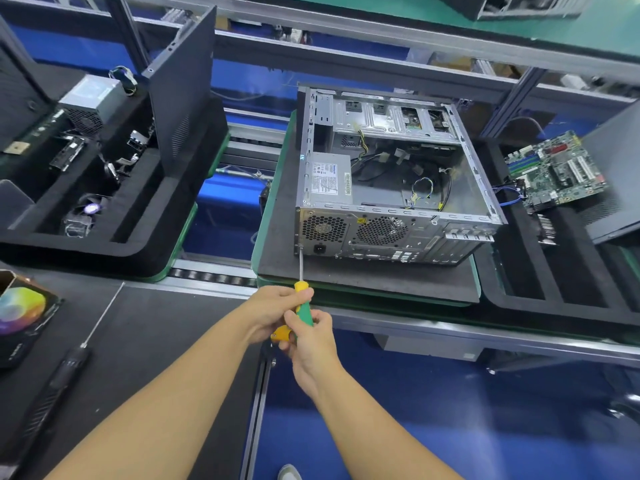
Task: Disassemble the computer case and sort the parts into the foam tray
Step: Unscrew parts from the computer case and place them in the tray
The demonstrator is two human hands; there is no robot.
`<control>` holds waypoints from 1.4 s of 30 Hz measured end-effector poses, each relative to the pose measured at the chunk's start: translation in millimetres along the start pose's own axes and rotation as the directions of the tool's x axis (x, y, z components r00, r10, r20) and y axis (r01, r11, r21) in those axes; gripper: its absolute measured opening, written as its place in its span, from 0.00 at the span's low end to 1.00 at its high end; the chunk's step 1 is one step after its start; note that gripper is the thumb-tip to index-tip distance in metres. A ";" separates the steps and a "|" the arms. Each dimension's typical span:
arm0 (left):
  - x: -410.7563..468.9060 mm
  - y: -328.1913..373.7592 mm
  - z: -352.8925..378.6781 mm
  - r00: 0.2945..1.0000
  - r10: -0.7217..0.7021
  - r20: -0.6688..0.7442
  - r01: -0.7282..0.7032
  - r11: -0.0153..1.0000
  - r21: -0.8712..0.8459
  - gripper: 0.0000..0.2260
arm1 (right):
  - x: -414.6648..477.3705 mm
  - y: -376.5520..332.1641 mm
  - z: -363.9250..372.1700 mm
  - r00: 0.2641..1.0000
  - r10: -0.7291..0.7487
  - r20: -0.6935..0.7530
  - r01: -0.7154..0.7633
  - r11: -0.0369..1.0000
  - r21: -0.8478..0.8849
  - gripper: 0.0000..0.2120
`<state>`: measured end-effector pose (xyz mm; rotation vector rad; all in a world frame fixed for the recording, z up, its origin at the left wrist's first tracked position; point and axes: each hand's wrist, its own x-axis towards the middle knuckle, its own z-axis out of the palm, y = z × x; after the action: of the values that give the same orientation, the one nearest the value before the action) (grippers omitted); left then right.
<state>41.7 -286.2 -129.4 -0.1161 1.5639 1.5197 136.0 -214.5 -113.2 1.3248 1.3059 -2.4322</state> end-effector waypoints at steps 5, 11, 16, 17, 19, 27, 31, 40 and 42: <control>0.7 -4.2 -2.9 0.996 0.013 0.092 0.004 0.983 -0.186 0.15 | -6.6 -0.8 -14.4 0.976 0.138 0.171 -0.172 0.964 0.203 0.20; 1.7 -5.5 1.6 0.996 0.039 0.080 -0.028 0.991 -0.132 0.17 | -6.9 3.5 -11.6 0.999 -0.019 0.045 0.012 0.988 0.152 0.10; 4.0 -1.9 -2.1 0.994 0.013 0.106 0.002 0.990 -0.144 0.15 | -9.2 0.2 -11.3 0.999 -0.001 0.054 -0.008 0.985 0.170 0.16; 4.4 -2.6 -3.5 0.993 0.015 0.115 0.004 0.985 -0.170 0.14 | -9.6 -1.1 -13.3 0.995 0.044 0.087 -0.062 0.975 0.215 0.17; 4.8 -5.7 -5.8 0.991 0.023 0.131 0.011 0.969 -0.248 0.14 | -9.1 -2.6 -17.3 0.981 0.120 0.153 -0.158 0.950 0.268 0.21; 6.4 -6.8 0.9 0.999 0.035 0.018 -0.030 0.971 -0.238 0.18 | -5.1 0.6 -18.1 0.999 -0.032 0.040 0.025 0.986 0.166 0.11; 9.3 -4.3 1.4 0.997 0.038 -0.060 -0.051 0.971 -0.233 0.22 | -4.4 -3.1 -13.3 0.998 -0.045 0.050 0.037 0.988 0.147 0.16; 7.3 -6.2 -2.6 0.999 0.016 -0.046 -0.029 0.954 -0.297 0.14 | -3.9 2.5 -11.1 0.987 0.085 0.133 -0.106 0.981 0.161 0.15; 6.5 -4.2 -0.6 0.997 0.034 -0.065 -0.048 0.971 -0.232 0.16 | -2.4 5.8 -8.7 0.996 -0.005 0.093 -0.001 0.998 0.067 0.10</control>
<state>40.3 -284.4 -136.8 -0.2672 1.4364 1.7445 145.6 -212.7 -117.5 1.2087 1.2146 -2.5268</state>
